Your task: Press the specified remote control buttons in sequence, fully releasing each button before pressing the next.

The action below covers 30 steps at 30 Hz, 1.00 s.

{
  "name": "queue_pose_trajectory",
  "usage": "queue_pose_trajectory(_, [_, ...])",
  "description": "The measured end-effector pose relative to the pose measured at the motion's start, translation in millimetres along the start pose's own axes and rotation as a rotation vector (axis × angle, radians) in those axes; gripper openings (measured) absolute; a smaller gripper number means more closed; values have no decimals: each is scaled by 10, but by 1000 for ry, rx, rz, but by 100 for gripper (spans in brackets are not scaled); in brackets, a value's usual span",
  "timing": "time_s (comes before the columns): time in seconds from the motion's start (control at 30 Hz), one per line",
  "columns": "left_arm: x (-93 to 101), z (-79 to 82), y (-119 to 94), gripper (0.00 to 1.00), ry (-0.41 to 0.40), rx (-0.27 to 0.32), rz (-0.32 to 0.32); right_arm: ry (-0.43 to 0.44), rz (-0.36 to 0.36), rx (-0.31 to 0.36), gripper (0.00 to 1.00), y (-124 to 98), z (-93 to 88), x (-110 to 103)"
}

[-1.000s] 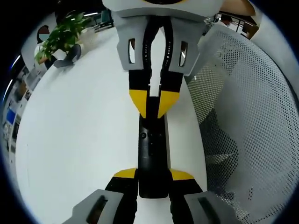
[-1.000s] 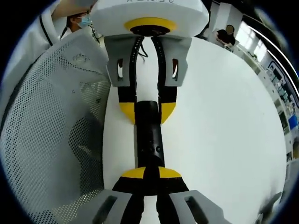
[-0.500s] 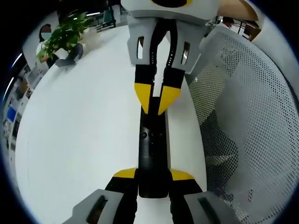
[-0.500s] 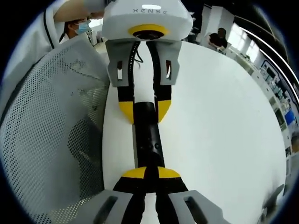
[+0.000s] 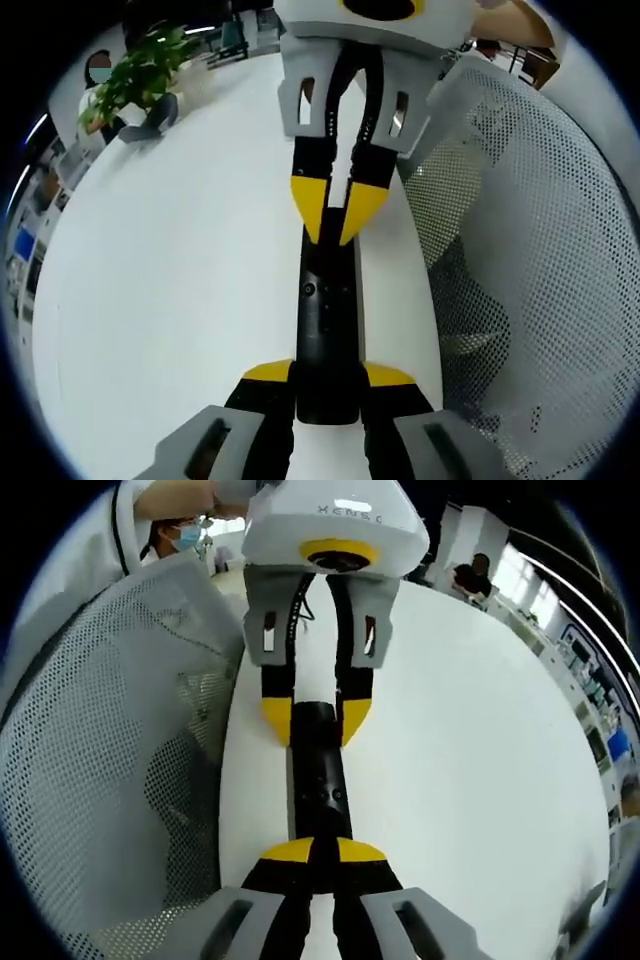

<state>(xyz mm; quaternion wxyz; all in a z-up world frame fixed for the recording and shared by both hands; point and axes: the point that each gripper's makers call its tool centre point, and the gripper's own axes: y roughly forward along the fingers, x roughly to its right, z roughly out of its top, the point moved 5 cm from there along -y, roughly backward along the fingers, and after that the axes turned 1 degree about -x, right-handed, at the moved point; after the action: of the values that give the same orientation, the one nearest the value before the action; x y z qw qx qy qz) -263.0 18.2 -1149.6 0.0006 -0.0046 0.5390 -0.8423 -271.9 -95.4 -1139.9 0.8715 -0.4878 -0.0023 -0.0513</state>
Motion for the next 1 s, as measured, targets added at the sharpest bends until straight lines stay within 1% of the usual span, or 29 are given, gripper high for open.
queue_pose_trajectory(0.07, [-3,1,0,24,-1,1,0,-7,-9,-3,0,-11,-17,-4])
queue_pose_trajectory(0.17, [-5,3,0,24,1,2,-1,-25,-23,-7,0,-11,-18,-7])
queue_pose_trajectory(0.27, [-9,4,-1,24,1,2,-2,-65,-38,-23,0,-1,-4,-10])
queue_pose_trajectory(0.37, [-9,6,-1,24,-1,1,-1,-88,-48,-27,0,3,5,-14])
queue_pose_trajectory(0.43, [-10,5,-1,24,-2,3,-1,-108,-50,-38,0,15,23,-10])
queue_pose_trajectory(0.53, [-12,-1,-3,24,-2,13,-3,-151,-50,-85,0,37,55,-5])
queue_pose_trajectory(0.6, [-13,-4,-4,24,-5,21,-3,-135,-44,-99,0,42,65,7])
queue_pose_trajectory(0.63, [-13,-4,-3,24,-8,23,-3,-124,-43,-95,0,36,50,15])
queue_pose_trajectory(0.67, [-12,-3,-2,24,-10,24,-2,-92,-42,-79,0,33,42,16])
queue_pose_trajectory(0.7, [-11,-3,-2,24,-11,25,-2,-42,-42,-46,0,25,32,19])
queue_pose_trajectory(0.73, [-10,-2,-2,24,-15,25,0,-20,-43,-30,0,23,27,23])
queue_pose_trajectory(0.77, [-8,-2,-1,24,-19,25,2,63,-44,18,0,13,12,31])
queue_pose_trajectory(0.8, [-7,-2,-1,24,-20,25,4,115,-46,46,0,9,3,34])
queue_pose_trajectory(0.87, [-1,0,0,24,-27,23,10,183,-55,88,0,1,-22,32])
queue_pose_trajectory(0.9, [2,1,0,24,-30,22,12,200,-61,101,0,-1,-24,22])
queue_pose_trajectory(1.0, [5,5,2,24,-38,18,14,178,-56,92,0,10,8,-21])
